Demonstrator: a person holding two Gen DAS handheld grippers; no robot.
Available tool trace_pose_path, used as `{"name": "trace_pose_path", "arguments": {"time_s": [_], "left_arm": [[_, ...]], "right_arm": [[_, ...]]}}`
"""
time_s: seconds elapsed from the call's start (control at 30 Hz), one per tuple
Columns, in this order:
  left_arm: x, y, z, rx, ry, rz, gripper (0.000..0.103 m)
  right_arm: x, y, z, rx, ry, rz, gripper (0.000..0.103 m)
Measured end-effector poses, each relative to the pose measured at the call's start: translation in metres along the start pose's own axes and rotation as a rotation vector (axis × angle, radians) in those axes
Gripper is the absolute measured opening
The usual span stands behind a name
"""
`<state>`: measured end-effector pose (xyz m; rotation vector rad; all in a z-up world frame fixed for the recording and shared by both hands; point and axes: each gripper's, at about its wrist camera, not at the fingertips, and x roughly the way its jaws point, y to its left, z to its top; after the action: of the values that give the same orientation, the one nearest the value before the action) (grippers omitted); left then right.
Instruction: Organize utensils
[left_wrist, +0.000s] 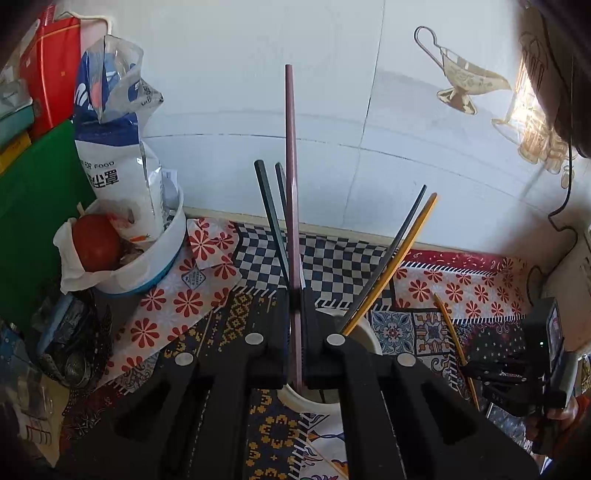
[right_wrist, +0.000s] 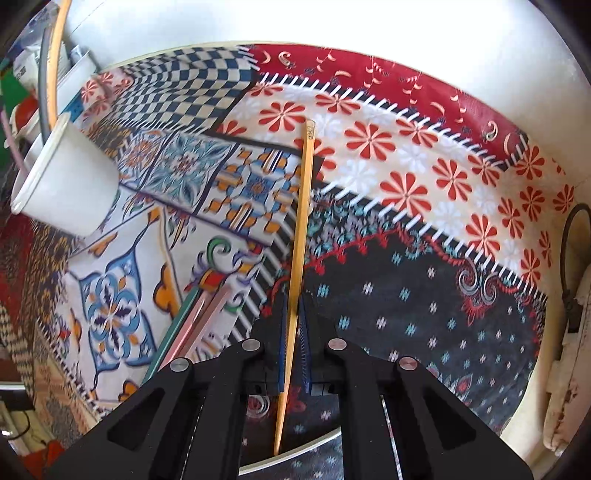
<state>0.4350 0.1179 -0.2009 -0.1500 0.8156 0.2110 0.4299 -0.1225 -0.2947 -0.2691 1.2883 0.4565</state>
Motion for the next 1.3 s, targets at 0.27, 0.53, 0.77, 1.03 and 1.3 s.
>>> {"name": "trace_pose_path", "arguments": {"time_s": [0.27, 0.53, 0.77, 1.03, 1.3], "left_arm": [[0.012, -0.008, -0.012, 0.024, 0.045, -0.006, 0.004], [0.016, -0.009, -0.020, 0.054, 0.105, -0.011, 0.004], [0.010, -0.011, -0.022, 0.061, 0.109, -0.015, 0.004], [-0.006, -0.016, -0.022, 0.071, 0.100, -0.025, 0.008], [-0.021, -0.012, -0.025, 0.052, 0.087, -0.018, 0.023]], "right_arm": [[-0.002, -0.008, 0.018, 0.049, 0.003, -0.027, 0.006], [0.015, 0.001, 0.044, 0.040, 0.041, -0.048, 0.007], [0.020, 0.019, 0.052, 0.018, 0.012, -0.058, 0.007], [0.010, -0.022, 0.046, 0.089, -0.023, 0.038, 0.006], [-0.097, -0.016, 0.031, 0.058, -0.254, 0.122, 0.006]]}}
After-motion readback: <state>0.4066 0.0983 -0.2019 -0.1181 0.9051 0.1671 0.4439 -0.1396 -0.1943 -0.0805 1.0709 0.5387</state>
